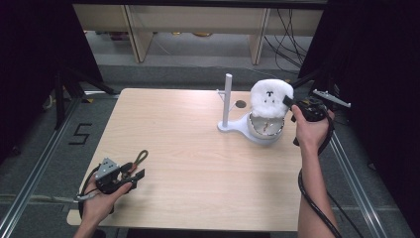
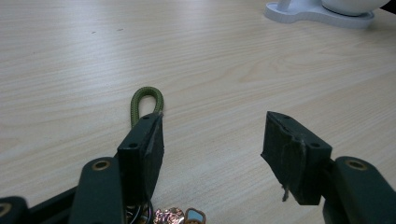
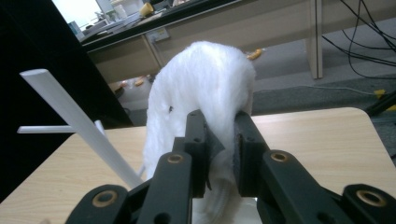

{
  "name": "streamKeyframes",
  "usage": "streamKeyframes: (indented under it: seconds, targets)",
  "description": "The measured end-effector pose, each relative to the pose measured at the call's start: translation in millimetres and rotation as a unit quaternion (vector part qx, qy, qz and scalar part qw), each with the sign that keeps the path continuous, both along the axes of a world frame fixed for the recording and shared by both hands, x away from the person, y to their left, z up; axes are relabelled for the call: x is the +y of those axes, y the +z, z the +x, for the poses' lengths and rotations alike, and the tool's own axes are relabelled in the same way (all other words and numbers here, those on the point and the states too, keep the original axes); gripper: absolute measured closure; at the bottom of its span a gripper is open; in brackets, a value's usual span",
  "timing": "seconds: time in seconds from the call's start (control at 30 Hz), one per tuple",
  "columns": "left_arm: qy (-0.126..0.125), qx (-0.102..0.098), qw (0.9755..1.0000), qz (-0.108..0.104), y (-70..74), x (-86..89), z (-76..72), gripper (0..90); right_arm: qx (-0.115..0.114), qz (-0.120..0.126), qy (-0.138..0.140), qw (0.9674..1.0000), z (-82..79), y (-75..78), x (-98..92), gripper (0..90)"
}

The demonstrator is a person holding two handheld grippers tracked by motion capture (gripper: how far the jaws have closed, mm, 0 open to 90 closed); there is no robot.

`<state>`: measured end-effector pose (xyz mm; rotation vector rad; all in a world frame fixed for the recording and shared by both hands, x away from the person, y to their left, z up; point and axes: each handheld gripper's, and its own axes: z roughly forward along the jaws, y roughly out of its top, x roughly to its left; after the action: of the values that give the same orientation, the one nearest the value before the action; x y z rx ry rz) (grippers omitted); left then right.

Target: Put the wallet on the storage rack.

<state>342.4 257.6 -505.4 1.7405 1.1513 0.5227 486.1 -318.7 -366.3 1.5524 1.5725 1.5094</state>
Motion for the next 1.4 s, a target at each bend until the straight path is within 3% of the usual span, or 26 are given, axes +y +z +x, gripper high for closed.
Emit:
streamKeyframes:
  seconds: [0.2,0.37,0.47,0.6,0.67,0.7,0.83,0.9,0.93,0.97,1.03,1.07,1.13,1.23,1.27,1.37,1.4]
  targets:
    - [-0.005,-0.001,1.0000,-0.004,-1.4,-1.2,0.5,37.8,-0.008,-0.003,-0.024,0.9997,1.1,-16.0,-7.5,79.3]
    - [-0.004,0.000,1.0000,-0.003,-1.2,-1.6,0.6,37.8,-0.015,-0.011,-0.025,0.9995,1.1,-30.3,-12.9,79.1]
    - [-0.007,0.001,1.0000,-0.002,-1.6,-2.0,0.9,37.8,-0.001,-0.013,-0.021,0.9997,-1.3,-38.9,-12.5,78.7]
    - [-0.006,0.000,1.0000,-0.003,-1.5,-3.0,1.0,37.9,0.009,-0.048,-0.022,0.9986,-2.4,-48.3,-14.8,78.2]
    - [-0.006,0.000,1.0000,-0.002,-1.4,-3.2,1.0,37.8,0.018,-0.039,-0.018,0.9989,-3.0,-50.2,-13.0,78.0]
    - [-0.004,0.001,1.0000,-0.001,-1.2,-3.4,0.7,37.9,0.017,-0.059,-0.012,0.9981,-1.9,-51.3,-14.6,77.9]
    - [-0.003,0.003,1.0000,-0.001,-1.4,-4.4,0.6,37.9,0.039,-0.080,-0.013,0.9960,-1.6,-52.2,-12.7,77.1]
    - [-0.004,0.003,1.0000,0.000,-1.5,-4.5,0.7,37.8,0.035,-0.108,-0.006,0.9935,0.6,-53.4,-13.5,76.8]
    - [-0.004,0.003,1.0000,0.000,-1.6,-4.5,0.8,37.9,0.045,-0.104,-0.018,0.9934,-0.5,-53.3,-9.2,76.5]
    - [-0.004,0.003,1.0000,0.001,-1.6,-4.5,0.8,37.9,0.038,-0.134,-0.009,0.9902,1.6,-53.9,-11.3,76.1]
    - [-0.004,0.003,1.0000,-0.001,-1.7,-4.3,0.9,37.9,0.047,-0.161,-0.010,0.9857,1.8,-53.4,-8.2,75.1]
    - [-0.003,0.003,1.0000,-0.003,-1.8,-4.4,0.9,37.9,0.051,-0.154,-0.014,0.9867,0.6,-54.0,-3.6,74.5]
    - [-0.003,0.003,1.0000,-0.001,-1.7,-4.0,0.8,37.9,0.046,-0.185,-0.009,0.9817,1.7,-54.1,-2.6,71.5]
    - [-0.004,0.004,1.0000,0.000,-1.5,-3.9,0.4,37.9,0.047,-0.199,-0.005,0.9789,2.4,-54.9,0.1,67.0]
    - [-0.004,0.003,1.0000,-0.001,-1.6,-3.7,0.4,37.9,0.055,-0.189,-0.016,0.9803,0.5,-54.4,3.2,65.6]
    - [-0.004,0.002,1.0000,0.000,-1.5,-2.8,0.6,37.9,0.044,-0.195,-0.015,0.9796,0.2,-51.3,-0.4,61.5]
    - [-0.005,0.001,1.0000,-0.001,-1.5,-2.5,0.8,37.9,0.050,-0.180,-0.031,0.9820,-1.5,-51.1,3.2,60.4]
